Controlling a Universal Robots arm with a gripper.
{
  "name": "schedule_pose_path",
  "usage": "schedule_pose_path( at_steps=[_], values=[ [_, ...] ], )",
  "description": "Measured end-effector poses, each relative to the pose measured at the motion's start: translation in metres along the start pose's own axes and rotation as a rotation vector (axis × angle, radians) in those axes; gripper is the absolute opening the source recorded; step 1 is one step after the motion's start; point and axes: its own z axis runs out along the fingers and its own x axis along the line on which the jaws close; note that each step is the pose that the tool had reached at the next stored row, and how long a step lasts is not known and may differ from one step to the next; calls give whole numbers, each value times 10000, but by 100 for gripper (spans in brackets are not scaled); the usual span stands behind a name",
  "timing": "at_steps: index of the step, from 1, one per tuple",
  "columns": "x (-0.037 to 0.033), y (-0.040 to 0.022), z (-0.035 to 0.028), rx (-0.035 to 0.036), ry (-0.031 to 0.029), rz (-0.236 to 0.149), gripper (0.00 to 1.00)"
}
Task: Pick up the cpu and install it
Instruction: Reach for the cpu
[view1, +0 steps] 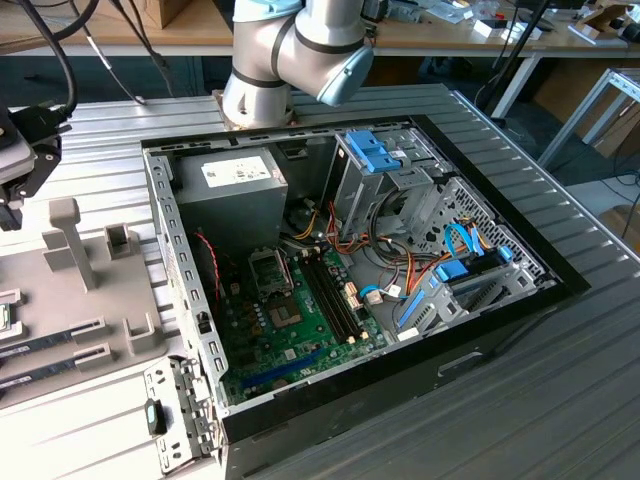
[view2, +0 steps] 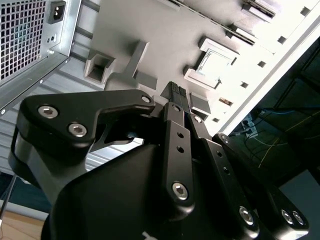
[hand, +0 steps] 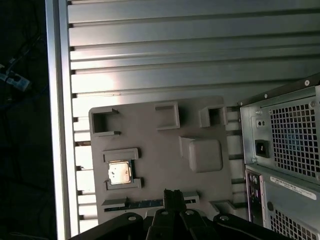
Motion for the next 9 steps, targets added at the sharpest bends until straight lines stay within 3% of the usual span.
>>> schedule_pose_path(
  at_steps=[9],
  values=[
    [58, -5, 20, 0, 0, -1, 11]
  ],
)
